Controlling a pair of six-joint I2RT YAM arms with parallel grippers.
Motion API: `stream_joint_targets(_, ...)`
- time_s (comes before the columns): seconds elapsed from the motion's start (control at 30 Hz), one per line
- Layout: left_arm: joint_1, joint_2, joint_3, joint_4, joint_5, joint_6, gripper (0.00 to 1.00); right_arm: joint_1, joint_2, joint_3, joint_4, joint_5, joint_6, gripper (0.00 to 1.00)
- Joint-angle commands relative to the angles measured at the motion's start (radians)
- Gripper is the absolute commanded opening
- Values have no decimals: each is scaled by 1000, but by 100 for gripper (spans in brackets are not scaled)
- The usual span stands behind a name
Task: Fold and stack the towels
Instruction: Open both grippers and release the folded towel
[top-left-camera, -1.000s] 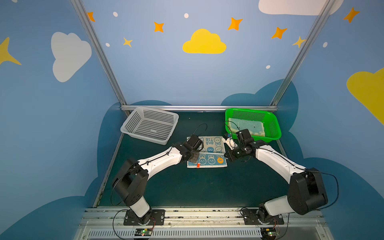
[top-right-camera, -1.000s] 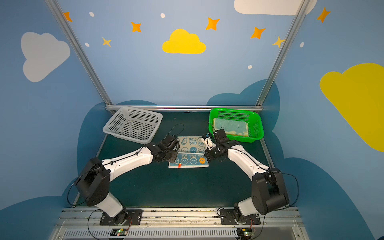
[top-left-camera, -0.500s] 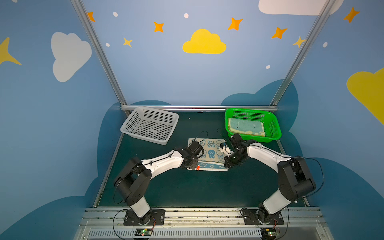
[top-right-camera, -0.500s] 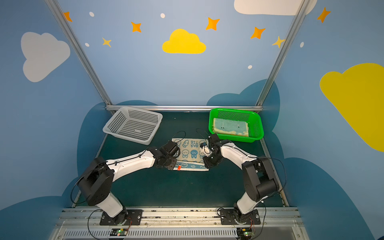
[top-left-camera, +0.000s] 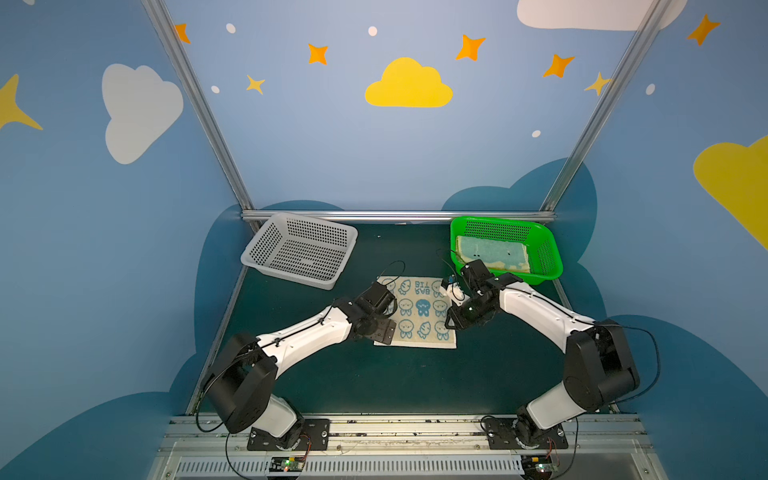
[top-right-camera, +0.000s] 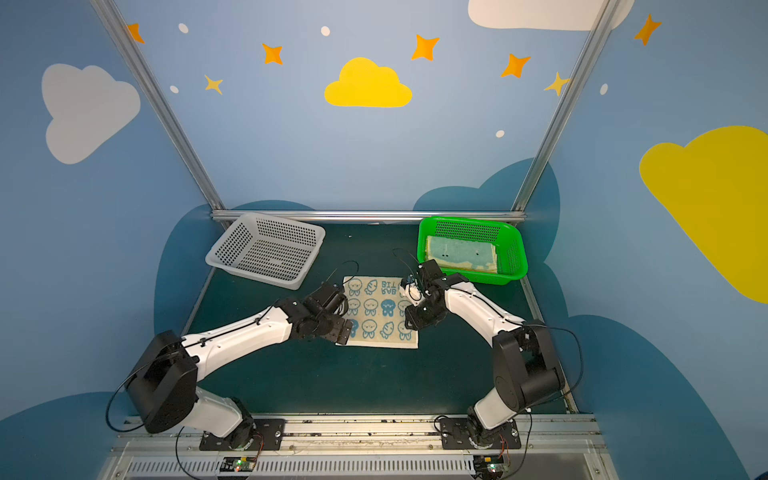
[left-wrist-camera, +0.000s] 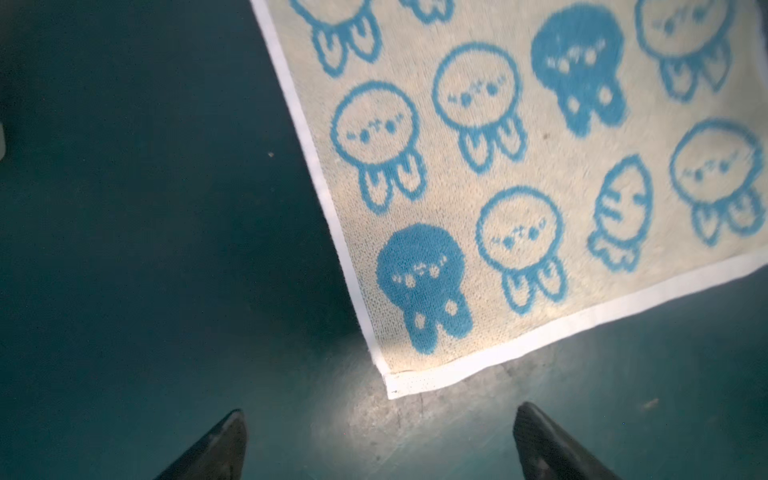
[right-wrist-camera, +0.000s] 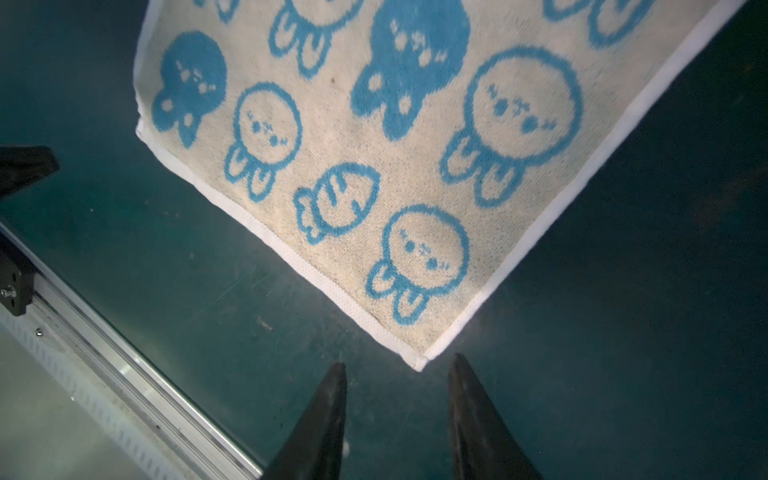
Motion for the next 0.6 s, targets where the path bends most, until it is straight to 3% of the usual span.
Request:
stream_joint_targets(0.0, 63, -6, 9, 60, 21, 1, 100, 0, -4, 42, 25, 39, 69, 38)
stream_joint_targets(0.13, 152, 81, 73, 116, 29, 36, 100, 3, 61, 75, 99, -2, 153, 37)
stream_joint_targets(0.37, 252, 316, 312, 148, 81, 66, 100, 3, 126, 103, 206, 32, 221, 36)
stream_joint_targets(0.57, 290, 512, 504, 123, 137, 59, 85, 3, 139, 104, 217, 48, 220, 36)
